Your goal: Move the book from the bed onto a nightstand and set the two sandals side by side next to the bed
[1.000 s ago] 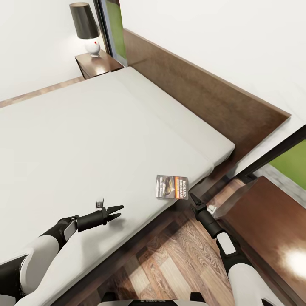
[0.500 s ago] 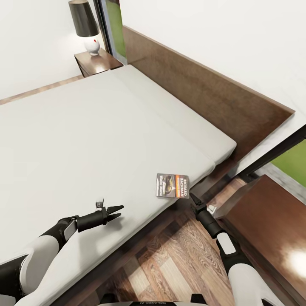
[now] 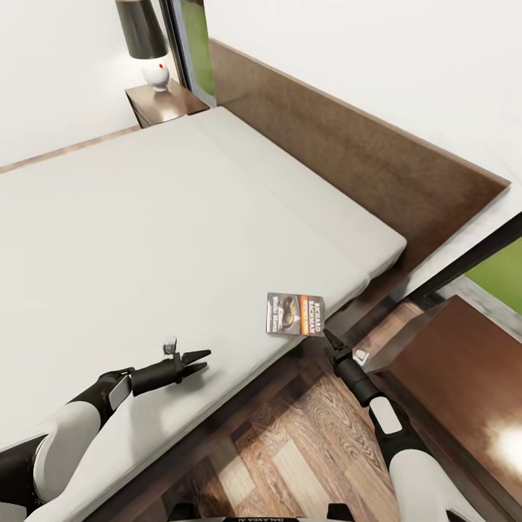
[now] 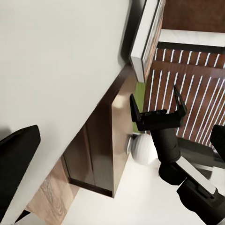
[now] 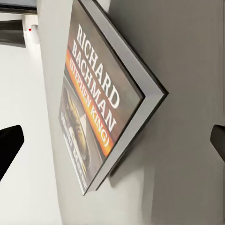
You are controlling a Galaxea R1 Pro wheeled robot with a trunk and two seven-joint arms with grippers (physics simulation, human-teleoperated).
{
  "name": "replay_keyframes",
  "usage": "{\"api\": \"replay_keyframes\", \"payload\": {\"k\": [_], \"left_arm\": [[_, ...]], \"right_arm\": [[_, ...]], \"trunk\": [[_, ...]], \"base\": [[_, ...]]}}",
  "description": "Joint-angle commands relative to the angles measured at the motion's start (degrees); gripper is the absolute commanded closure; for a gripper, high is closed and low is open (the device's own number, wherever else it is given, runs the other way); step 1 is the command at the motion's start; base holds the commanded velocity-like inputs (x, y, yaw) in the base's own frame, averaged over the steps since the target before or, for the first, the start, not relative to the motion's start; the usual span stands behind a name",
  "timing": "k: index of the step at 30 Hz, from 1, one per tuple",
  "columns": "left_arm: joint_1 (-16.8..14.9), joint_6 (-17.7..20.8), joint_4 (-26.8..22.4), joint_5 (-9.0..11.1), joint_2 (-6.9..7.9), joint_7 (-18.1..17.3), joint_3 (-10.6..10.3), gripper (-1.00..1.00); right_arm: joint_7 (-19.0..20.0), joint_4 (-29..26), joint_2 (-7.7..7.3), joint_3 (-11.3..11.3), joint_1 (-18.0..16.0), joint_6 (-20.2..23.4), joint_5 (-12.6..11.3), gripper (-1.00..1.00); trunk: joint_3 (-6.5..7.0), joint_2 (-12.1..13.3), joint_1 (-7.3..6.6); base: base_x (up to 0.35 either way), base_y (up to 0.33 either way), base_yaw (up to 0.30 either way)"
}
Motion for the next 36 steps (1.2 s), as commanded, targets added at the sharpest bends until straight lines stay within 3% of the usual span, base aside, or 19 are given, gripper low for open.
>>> {"api": "replay_keyframes", "payload": {"k": [1,12,25,36], "left_arm": [[-0.01,0.37,0.0,0.11,0.01,-0.01,-0.3,-1.0],[-0.01,0.37,0.01,0.19,0.01,0.04,-0.3,-1.0],[-0.01,0.37,0.0,0.11,0.01,0.02,-0.3,-1.0],[-0.01,0.37,0.02,0.17,0.01,-0.04,-0.3,-1.0]], "right_arm": [[0.14,-0.02,0.07,-0.31,-0.04,0.5,-0.16,-1.0],[0.11,0.15,0.09,-0.3,-0.04,0.5,-0.16,-1.0],[0.14,0.07,0.09,-0.24,-0.04,0.49,-0.16,-1.0],[0.14,0.03,0.09,-0.27,-0.04,0.51,-0.16,-1.0]], "trunk": [[-0.21,-0.43,0.23],[-0.57,-1.23,0.67],[-2.91,-6.45,3.52],[-2.91,-6.45,3.52]], "base": [[0.0,0.0,0.0],[0.0,0.0,0.0],[0.0,0.0,0.0],[0.0,0.0,0.0]]}}
